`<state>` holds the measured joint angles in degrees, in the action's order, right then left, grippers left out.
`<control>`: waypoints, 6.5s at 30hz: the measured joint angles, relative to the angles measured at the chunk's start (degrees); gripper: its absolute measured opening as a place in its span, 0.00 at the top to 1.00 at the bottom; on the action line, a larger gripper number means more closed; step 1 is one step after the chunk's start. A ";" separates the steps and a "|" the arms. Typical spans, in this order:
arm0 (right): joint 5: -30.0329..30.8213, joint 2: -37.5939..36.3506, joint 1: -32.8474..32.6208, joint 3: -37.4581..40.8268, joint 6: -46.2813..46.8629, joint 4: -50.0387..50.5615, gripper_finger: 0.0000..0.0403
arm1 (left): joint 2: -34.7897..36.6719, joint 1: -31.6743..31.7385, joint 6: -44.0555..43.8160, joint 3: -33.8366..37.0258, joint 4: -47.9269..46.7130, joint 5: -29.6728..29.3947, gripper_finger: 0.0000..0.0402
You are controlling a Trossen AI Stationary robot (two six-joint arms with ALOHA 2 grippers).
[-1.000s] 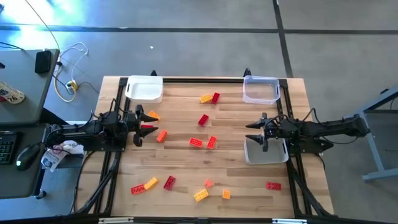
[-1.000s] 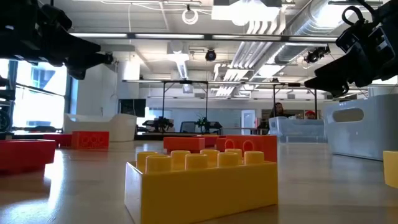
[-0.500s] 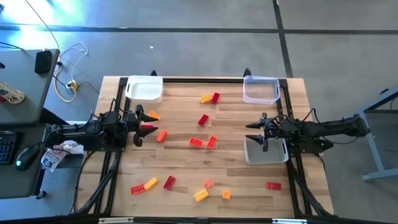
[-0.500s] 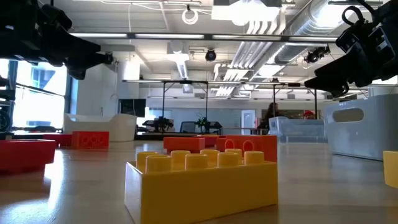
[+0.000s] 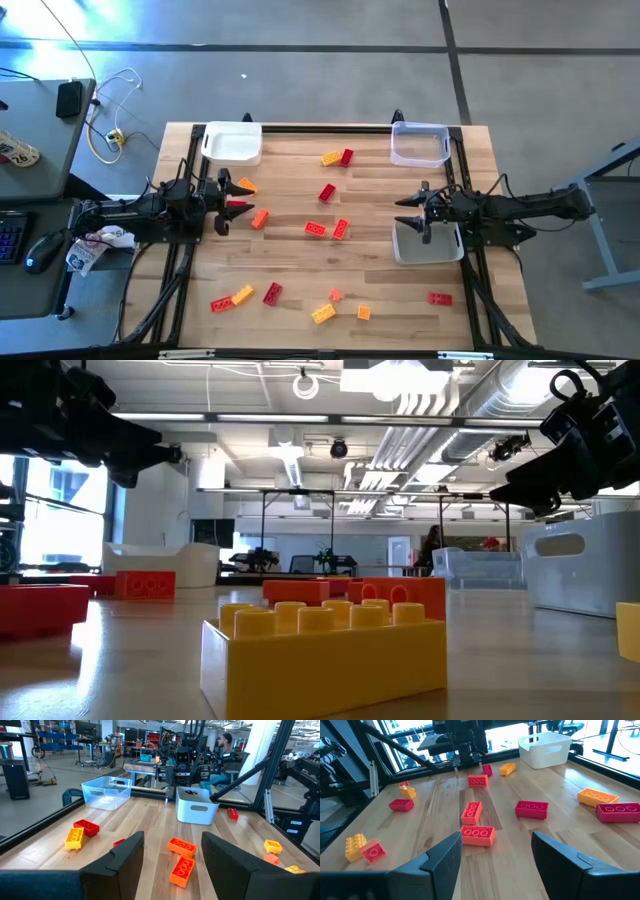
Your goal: Sort & place blocks by color
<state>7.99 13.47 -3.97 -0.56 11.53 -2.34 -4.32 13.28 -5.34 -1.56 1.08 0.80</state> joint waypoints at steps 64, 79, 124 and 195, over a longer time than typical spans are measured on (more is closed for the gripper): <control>-0.01 0.00 0.00 0.00 0.00 -0.01 0.44 | -0.02 0.02 0.00 -0.02 0.00 0.02 0.53; 0.00 0.00 0.00 0.00 0.00 -0.01 0.44 | 0.00 0.02 0.00 -0.02 0.00 0.00 0.53; -0.01 0.00 0.00 0.00 0.00 -0.01 0.44 | 0.00 0.00 0.00 -0.02 0.02 0.00 0.53; 0.91 0.00 0.09 -0.02 13.27 -6.82 0.44 | -0.02 0.02 -3.75 -0.02 0.02 0.01 0.53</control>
<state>8.89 13.47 -3.88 -0.57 24.80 -9.16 -4.33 13.30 -9.09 -1.58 1.10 0.81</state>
